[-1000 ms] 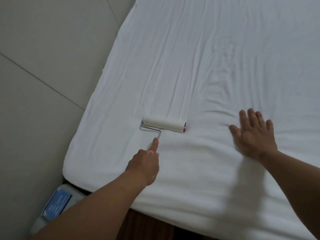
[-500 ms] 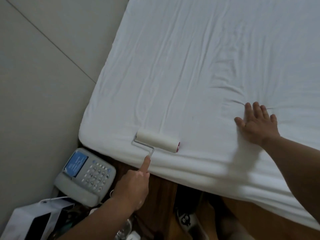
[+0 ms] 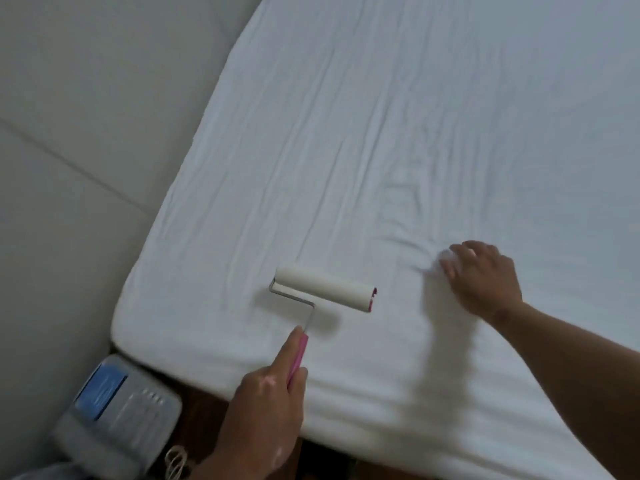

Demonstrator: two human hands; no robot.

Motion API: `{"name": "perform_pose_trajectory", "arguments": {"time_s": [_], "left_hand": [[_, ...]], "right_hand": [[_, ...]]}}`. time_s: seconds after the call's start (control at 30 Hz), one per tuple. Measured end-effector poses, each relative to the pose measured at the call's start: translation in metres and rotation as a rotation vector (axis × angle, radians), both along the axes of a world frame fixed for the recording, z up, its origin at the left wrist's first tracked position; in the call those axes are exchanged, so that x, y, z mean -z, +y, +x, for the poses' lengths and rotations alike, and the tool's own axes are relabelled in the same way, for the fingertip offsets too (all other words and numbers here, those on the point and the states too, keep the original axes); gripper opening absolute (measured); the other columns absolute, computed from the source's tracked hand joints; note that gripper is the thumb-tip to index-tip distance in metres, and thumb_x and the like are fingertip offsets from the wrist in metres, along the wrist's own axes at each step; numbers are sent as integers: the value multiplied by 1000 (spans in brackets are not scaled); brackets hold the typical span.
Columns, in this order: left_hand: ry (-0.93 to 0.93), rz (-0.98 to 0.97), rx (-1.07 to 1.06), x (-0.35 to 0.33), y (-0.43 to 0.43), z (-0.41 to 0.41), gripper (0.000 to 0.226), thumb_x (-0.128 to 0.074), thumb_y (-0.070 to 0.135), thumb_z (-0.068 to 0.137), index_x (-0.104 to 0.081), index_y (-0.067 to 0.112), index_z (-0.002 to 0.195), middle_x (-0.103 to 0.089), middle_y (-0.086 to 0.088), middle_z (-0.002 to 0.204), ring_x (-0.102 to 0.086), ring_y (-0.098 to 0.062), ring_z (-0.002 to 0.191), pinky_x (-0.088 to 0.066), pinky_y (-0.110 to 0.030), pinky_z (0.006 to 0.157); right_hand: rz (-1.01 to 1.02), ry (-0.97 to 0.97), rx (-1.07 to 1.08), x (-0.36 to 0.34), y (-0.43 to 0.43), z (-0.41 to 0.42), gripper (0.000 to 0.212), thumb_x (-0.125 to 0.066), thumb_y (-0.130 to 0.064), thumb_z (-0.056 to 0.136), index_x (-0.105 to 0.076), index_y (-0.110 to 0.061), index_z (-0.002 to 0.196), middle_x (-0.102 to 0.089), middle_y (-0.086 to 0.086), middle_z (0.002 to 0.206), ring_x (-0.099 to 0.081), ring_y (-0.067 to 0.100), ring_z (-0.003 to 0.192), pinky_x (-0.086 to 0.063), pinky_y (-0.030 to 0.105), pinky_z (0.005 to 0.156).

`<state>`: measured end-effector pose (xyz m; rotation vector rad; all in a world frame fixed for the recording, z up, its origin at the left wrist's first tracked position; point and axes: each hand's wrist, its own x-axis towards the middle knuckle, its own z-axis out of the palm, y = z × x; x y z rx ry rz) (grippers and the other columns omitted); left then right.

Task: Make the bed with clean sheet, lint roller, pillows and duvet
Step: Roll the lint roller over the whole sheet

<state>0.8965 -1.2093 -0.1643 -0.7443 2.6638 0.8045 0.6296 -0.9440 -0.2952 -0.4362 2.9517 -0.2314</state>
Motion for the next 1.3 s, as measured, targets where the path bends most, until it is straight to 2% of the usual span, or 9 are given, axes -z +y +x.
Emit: {"name": "perform_pose_trajectory", "arguments": {"time_s": [0.1,0.23,0.33,0.57,0.67,0.8,0.97,1.17,1.3], "left_hand": [[20,34,9,12,25,-102,57,-46,43,100,-16,68,141,-64,5,80,-59,-14,67,-46,-23,67],[94,-52,44,43,41,-252,52,-44,43,101,-28,50,150,-71,-8,109,-66,-29,93,-52,-35,85],[101,-154,64,69,41,-359,51,-41,47,101,-28,46,150,-68,-15,119,-64,-37,104,-52,-41,91],[136,-267,47,91,28,-548,44,-35,42,103,-36,36,146,-63,-21,123,-60,-42,107,-47,-42,91],[147,-291,47,98,28,-601,32,-34,41,103,-47,30,130,-63,-19,115,-58,-41,95,-44,-39,79],[166,-290,42,108,33,-650,22,-32,37,103,-47,24,112,-59,-12,101,-49,-34,84,-38,-37,73],[36,-381,177,127,40,-675,11,-36,15,98,-46,16,104,-52,-8,107,-48,-34,87,-38,-35,72],[40,-447,166,147,34,-634,48,-35,3,96,-38,11,144,-36,-9,138,-60,-34,93,-42,-36,68],[43,-333,112,143,33,-583,47,-32,28,104,-28,25,151,-43,-11,88,-63,-40,102,-53,-47,84]], "right_hand": [[-3,32,-20,9,18,-69,55,-39,-52,96,-57,-19,136,-52,13,146,-47,33,134,-42,51,103],[118,-84,-115,19,36,-159,80,-9,-64,86,-29,-27,155,-22,5,165,-19,27,152,-22,53,117],[116,-102,-123,41,43,-181,79,-11,-66,90,-21,-29,159,-12,4,168,-10,26,155,-14,56,120],[-60,142,-77,77,47,-168,68,-38,-54,95,-40,-21,153,-30,9,162,-29,30,149,-20,63,118],[-66,214,-86,89,45,-170,68,-44,-53,92,-43,-20,151,-34,10,160,-34,32,147,-25,65,114],[-68,259,-85,103,45,-173,68,-49,-53,89,-48,-20,148,-37,10,159,-38,33,144,-30,66,111],[-59,238,-92,113,45,-173,69,-48,-55,89,-46,-22,149,-36,9,160,-37,32,145,-30,64,112],[-80,131,-105,109,44,-175,69,-42,-54,93,-38,-22,154,-28,8,163,-30,30,149,-25,64,115],[-44,37,-114,102,44,-173,69,-35,-55,96,-33,-22,156,-22,6,165,-23,28,152,-20,64,116]]}}
